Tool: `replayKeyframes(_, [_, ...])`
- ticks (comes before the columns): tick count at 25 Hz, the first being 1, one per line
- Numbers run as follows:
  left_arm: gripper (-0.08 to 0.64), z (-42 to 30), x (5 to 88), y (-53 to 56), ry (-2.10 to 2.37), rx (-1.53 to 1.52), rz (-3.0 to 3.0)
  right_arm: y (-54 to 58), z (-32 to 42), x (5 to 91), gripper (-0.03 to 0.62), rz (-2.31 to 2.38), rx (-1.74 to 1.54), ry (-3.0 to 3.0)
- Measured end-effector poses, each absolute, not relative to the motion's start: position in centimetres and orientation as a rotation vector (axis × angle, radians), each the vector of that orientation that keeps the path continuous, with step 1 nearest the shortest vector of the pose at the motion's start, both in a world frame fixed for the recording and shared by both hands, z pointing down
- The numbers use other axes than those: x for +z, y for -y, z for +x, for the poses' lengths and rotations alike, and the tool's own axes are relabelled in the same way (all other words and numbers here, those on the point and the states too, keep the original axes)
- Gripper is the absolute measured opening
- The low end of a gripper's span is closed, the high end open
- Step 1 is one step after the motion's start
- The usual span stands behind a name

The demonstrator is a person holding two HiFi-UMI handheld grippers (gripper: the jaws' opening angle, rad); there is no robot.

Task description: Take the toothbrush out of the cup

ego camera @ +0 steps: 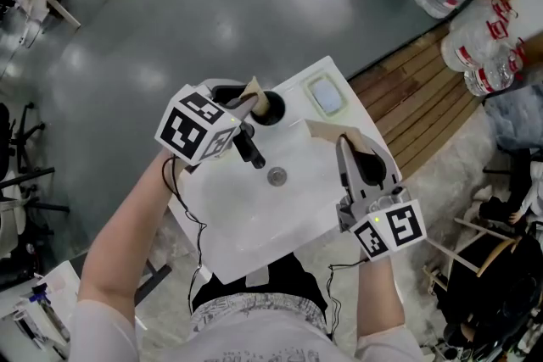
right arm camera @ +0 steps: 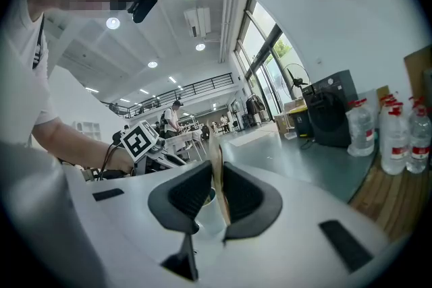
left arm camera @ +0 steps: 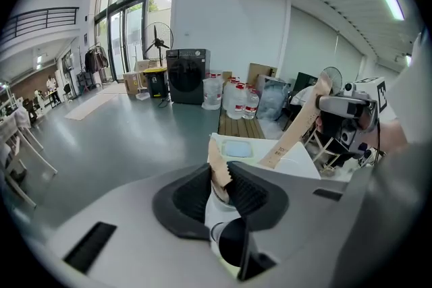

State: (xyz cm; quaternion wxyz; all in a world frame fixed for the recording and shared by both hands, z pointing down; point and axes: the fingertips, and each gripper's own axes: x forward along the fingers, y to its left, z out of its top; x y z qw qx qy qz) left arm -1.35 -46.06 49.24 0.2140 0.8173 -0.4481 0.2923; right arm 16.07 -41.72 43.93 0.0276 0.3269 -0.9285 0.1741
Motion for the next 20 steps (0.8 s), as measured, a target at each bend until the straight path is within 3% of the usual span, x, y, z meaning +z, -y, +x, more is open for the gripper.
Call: replayKeyframes(20, [0.075, -0.9, 45.1, 45.4, 1.287, 0.761, 2.34, 40.4, 16.8, 40.9, 0.063, 1.046, 0.474, 2.898])
